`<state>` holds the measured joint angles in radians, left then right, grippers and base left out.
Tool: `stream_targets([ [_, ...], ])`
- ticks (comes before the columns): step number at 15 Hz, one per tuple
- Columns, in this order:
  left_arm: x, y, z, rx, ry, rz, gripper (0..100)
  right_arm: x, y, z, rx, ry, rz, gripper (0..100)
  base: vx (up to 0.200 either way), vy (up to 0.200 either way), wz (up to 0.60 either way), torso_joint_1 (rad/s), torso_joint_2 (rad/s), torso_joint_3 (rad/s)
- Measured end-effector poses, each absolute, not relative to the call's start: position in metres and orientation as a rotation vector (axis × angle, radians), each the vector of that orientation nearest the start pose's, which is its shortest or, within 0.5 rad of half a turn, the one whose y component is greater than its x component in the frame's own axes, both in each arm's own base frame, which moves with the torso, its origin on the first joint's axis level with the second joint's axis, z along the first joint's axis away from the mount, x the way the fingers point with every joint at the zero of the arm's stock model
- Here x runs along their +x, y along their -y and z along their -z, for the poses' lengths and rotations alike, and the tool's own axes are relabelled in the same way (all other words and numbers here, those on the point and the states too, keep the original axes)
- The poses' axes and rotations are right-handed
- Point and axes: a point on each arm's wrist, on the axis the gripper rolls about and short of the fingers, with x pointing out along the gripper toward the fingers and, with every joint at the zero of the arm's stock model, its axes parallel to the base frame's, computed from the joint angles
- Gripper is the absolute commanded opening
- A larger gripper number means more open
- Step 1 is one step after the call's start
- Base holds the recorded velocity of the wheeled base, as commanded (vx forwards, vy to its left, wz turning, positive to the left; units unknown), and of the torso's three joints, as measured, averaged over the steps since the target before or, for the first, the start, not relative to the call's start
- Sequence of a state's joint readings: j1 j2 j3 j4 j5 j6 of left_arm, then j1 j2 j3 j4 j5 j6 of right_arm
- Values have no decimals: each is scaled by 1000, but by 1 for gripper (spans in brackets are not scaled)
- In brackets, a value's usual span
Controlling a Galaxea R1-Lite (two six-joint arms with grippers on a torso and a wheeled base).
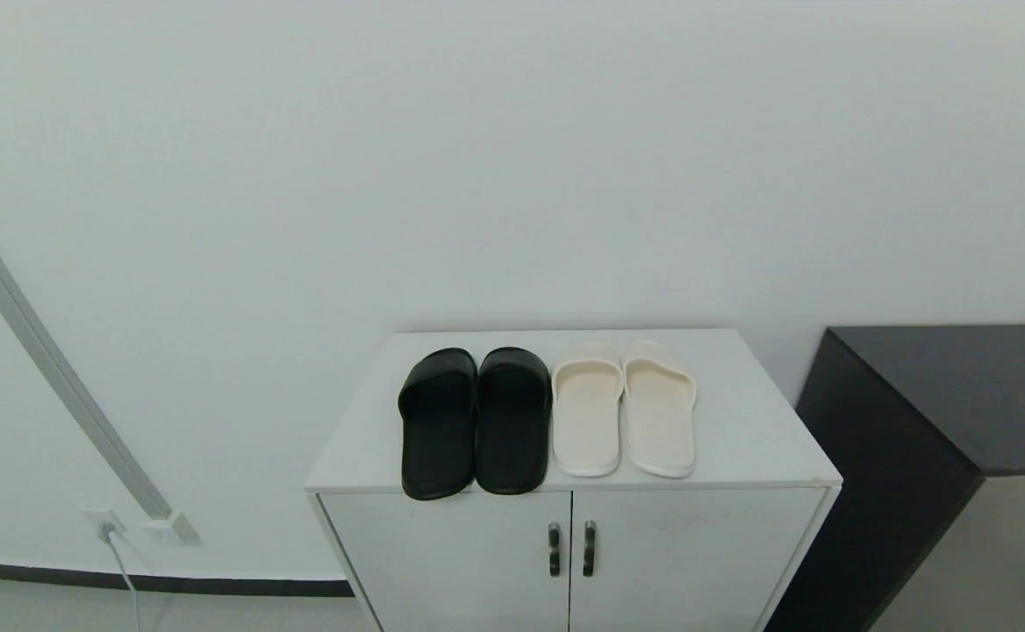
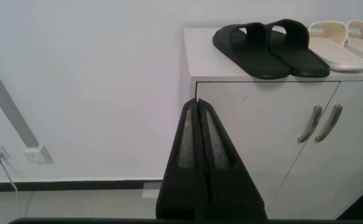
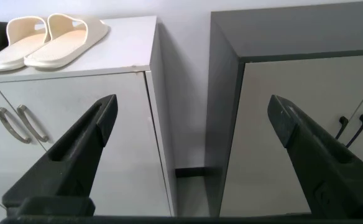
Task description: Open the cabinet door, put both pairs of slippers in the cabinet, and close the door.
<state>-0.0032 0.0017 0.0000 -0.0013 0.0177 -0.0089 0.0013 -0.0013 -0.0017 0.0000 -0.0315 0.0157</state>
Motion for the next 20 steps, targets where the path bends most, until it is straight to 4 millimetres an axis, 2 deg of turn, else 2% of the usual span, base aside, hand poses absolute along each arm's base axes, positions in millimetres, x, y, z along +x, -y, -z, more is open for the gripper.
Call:
stream_targets([
  [16,-23,0,-76,-10,0,-15,0,-22,1,-76,-7,-10,24,100,0,0,0,0,0,0],
  [17,-23,0,-76,-10,0,-13,0,-22,1,-80,-1,-7,19,100,0,0,0,0,0,0],
  [20,-23,0,-76,-9,0,-14,0,-24,2,-120,67,24,-10,100,0,0,0,0,0,0],
])
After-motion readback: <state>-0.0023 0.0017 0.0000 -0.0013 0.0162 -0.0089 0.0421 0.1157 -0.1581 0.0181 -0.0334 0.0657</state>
